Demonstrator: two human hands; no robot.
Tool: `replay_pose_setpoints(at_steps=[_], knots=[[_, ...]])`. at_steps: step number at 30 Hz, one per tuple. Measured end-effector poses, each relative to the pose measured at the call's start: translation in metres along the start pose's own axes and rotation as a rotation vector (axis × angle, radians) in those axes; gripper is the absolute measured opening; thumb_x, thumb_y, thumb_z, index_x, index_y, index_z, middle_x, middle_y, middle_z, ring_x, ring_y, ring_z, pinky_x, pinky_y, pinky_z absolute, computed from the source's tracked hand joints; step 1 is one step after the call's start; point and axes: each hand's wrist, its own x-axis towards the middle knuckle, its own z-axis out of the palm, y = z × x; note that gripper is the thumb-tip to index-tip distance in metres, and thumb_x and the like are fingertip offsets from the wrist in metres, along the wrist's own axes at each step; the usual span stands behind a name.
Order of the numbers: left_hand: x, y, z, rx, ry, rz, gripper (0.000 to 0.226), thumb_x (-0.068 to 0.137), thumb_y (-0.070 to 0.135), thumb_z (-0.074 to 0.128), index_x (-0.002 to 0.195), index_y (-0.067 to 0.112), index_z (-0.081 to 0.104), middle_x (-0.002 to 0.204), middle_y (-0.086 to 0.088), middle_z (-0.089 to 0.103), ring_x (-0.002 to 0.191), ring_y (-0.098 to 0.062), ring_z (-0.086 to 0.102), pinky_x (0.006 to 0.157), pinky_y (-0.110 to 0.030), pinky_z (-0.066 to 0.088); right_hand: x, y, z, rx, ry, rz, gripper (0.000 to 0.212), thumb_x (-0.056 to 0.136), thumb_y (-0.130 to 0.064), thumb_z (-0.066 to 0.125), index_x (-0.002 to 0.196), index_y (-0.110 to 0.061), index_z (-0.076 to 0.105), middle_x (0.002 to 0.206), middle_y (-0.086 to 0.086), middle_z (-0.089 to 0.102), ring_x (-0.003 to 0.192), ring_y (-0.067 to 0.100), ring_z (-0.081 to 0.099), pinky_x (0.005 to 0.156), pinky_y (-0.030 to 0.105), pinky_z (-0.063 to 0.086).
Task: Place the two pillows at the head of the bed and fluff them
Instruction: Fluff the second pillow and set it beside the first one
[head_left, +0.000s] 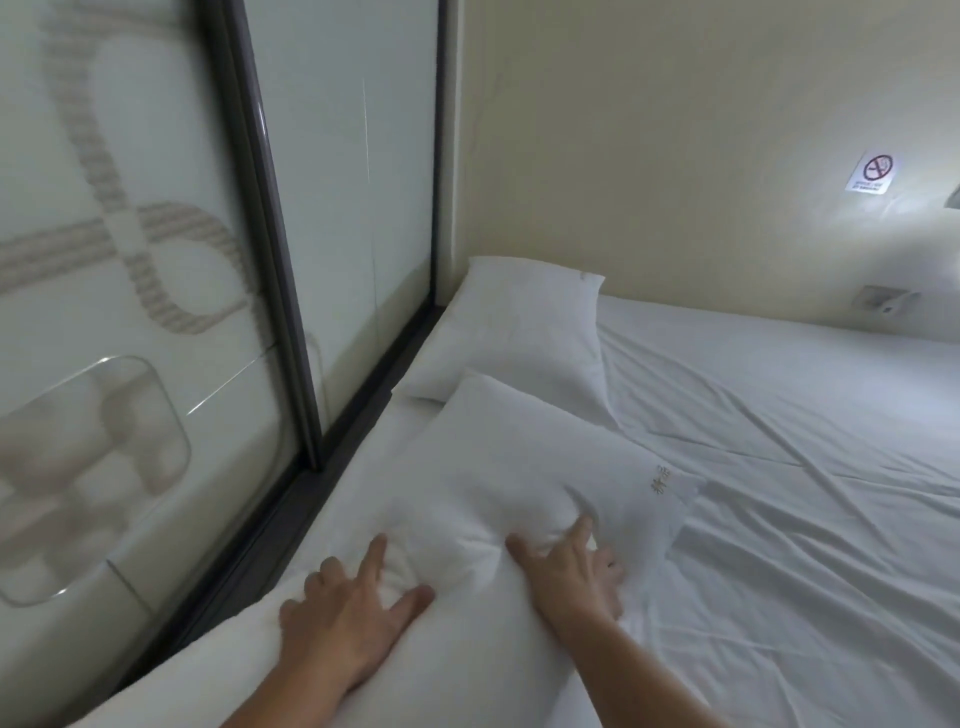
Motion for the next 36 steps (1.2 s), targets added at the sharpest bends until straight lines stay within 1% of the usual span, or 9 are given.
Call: replay_pose_setpoints(at_steps=[5, 12, 14, 18, 22, 26, 29, 32, 36], knots=[[-0.005, 0.001, 0.007, -0.201, 0.256, 0.189, 0.025, 0.094, 0.051, 0.036, 0.095, 0.028, 0.045, 0.094, -0.003, 0.070, 0.093, -0.029, 0.062, 0.068, -0.037, 0.040, 0.019, -0.005, 0.006, 0.205, 0.096, -0.171, 0.017, 0.087, -0.017, 0.055, 0.096, -0.005, 0.062, 0.099, 0.022, 0.067, 0.094, 0.038, 0.059, 0.073, 0.036, 0.040], [-0.042, 0.016, -0.037, -0.494, 0.600, 0.158, 0.033, 0.093, 0.048, 0.036, 0.069, 0.026, 0.035, 0.057, 0.003, 0.053, 0.063, -0.029, 0.053, 0.056, -0.039, 0.035, 0.030, -0.058, -0.058, 0.360, 0.331, -0.487, 0.031, 0.089, -0.024, 0.051, 0.061, -0.013, 0.058, 0.057, 0.002, 0.056, 0.058, 0.023, 0.050, 0.058, 0.034, 0.032], [-0.036, 0.014, -0.032, -0.363, 0.492, 0.102, 0.033, 0.096, 0.047, 0.029, 0.072, 0.025, 0.036, 0.061, 0.007, 0.052, 0.066, -0.024, 0.052, 0.058, -0.038, 0.035, 0.037, -0.061, -0.052, 0.278, 0.254, -0.466, 0.031, 0.091, -0.025, 0.050, 0.065, -0.011, 0.061, 0.064, 0.008, 0.061, 0.065, 0.029, 0.053, 0.059, 0.036, 0.036], [-0.011, 0.012, -0.019, -0.111, 0.207, 0.030, 0.036, 0.093, 0.051, 0.025, 0.083, 0.024, 0.047, 0.078, 0.003, 0.063, 0.079, -0.023, 0.058, 0.063, -0.036, 0.037, 0.048, -0.043, -0.021, 0.030, -0.010, -0.316, 0.029, 0.092, -0.034, 0.043, 0.111, -0.018, 0.058, 0.109, 0.011, 0.048, 0.101, 0.035, 0.050, 0.083, 0.041, 0.038], [0.021, 0.012, -0.025, 0.006, 0.290, -0.046, 0.067, 0.073, 0.081, 0.018, 0.103, 0.032, 0.053, 0.110, -0.002, 0.058, 0.103, -0.027, 0.050, 0.079, -0.044, 0.036, 0.054, -0.045, -0.017, -0.069, 0.044, -0.227, 0.060, 0.078, -0.066, 0.042, 0.128, -0.034, 0.035, 0.128, 0.007, 0.035, 0.117, 0.033, 0.036, 0.089, 0.050, 0.032], [0.045, 0.010, -0.011, -0.255, -0.030, -0.267, 0.106, 0.056, 0.097, 0.016, 0.146, 0.041, 0.008, 0.146, -0.010, 0.032, 0.125, -0.034, 0.039, 0.101, -0.051, 0.031, 0.054, -0.019, -0.011, 0.050, -0.094, 0.080, 0.102, 0.064, -0.084, 0.037, 0.146, -0.031, 0.007, 0.134, 0.019, 0.043, 0.117, 0.040, 0.047, 0.088, 0.049, 0.036], [0.049, 0.021, 0.001, -0.245, 0.056, -0.267, 0.101, 0.060, 0.094, 0.023, 0.146, 0.044, 0.008, 0.133, -0.011, 0.040, 0.116, -0.027, 0.046, 0.099, -0.042, 0.035, 0.050, -0.004, 0.004, 0.083, -0.095, 0.062, 0.082, 0.075, -0.073, 0.039, 0.137, -0.022, 0.027, 0.124, 0.020, 0.059, 0.111, 0.035, 0.055, 0.077, 0.041, 0.033], [0.056, 0.012, -0.016, -0.303, 0.139, -0.129, 0.071, 0.076, 0.079, 0.035, 0.139, 0.047, 0.026, 0.116, -0.007, 0.047, 0.107, -0.026, 0.055, 0.088, -0.038, 0.039, 0.051, -0.002, -0.008, 0.118, -0.070, 0.032, 0.050, 0.080, -0.063, 0.044, 0.106, -0.021, 0.043, 0.111, 0.019, 0.065, 0.104, 0.035, 0.058, 0.073, 0.039, 0.035], [0.040, 0.003, -0.022, -0.170, 0.126, -0.058, 0.063, 0.080, 0.075, 0.028, 0.136, 0.044, 0.031, 0.118, -0.007, 0.047, 0.108, -0.029, 0.055, 0.084, -0.041, 0.039, 0.043, 0.012, -0.020, 0.001, -0.046, 0.002, 0.046, 0.079, -0.067, 0.039, 0.099, -0.026, 0.046, 0.100, 0.013, 0.064, 0.101, 0.033, 0.058, 0.071, 0.041, 0.035]])
